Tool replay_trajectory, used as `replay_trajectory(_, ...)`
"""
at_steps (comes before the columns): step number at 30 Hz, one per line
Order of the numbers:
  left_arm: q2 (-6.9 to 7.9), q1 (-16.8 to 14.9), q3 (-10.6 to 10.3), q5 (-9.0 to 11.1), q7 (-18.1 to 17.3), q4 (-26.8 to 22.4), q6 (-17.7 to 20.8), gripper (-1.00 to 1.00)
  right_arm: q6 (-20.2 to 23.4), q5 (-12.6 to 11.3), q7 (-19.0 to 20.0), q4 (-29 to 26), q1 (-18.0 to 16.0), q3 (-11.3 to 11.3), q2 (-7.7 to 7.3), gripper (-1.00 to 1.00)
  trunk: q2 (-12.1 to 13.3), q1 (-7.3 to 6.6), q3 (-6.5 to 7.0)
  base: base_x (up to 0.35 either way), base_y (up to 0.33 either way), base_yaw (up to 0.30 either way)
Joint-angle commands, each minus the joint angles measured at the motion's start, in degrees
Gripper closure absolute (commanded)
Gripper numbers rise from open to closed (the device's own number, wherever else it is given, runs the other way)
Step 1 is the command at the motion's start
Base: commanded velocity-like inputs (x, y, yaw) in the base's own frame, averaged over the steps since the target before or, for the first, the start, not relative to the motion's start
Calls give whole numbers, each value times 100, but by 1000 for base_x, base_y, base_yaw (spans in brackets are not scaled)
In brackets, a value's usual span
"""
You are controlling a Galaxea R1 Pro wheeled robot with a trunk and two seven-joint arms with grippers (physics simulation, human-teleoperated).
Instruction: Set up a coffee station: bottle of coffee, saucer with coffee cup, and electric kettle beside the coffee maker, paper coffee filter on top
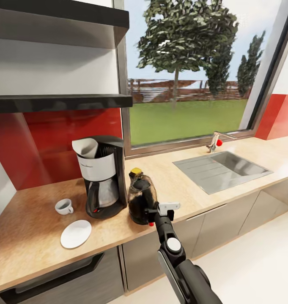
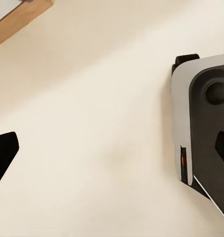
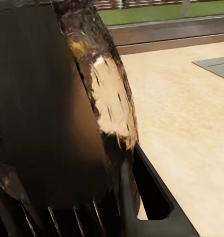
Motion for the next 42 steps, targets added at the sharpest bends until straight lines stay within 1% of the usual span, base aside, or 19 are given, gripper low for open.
replay_trajectory(1,0,-7,48,-53,-30,-4,-24,-100,27,-43,-33,22,-5,3,0,100,-11,6,-11,114,0,148)
replay_trajectory(13,5,-6,40,-53,-30,-4,-24,-100,26,-45,-33,66,-5,-1,0,100,-11,6,-6,69,0,35)
replay_trajectory(31,5,-8,48,-59,-30,-4,-24,-100,26,-45,-42,48,-5,-1,0,100,-11,6,-6,3,0,0)
replay_trajectory(32,5,-6,48,-57,-30,-4,-24,-100,26,-45,-42,48,-5,-1,0,-100,-11,6,-6,0,0,0)
replay_trajectory(42,5,-3,39,-55,-29,-4,-24,-100,26,-45,-42,39,-5,1,0,-100,-11,6,-6,0,0,0)
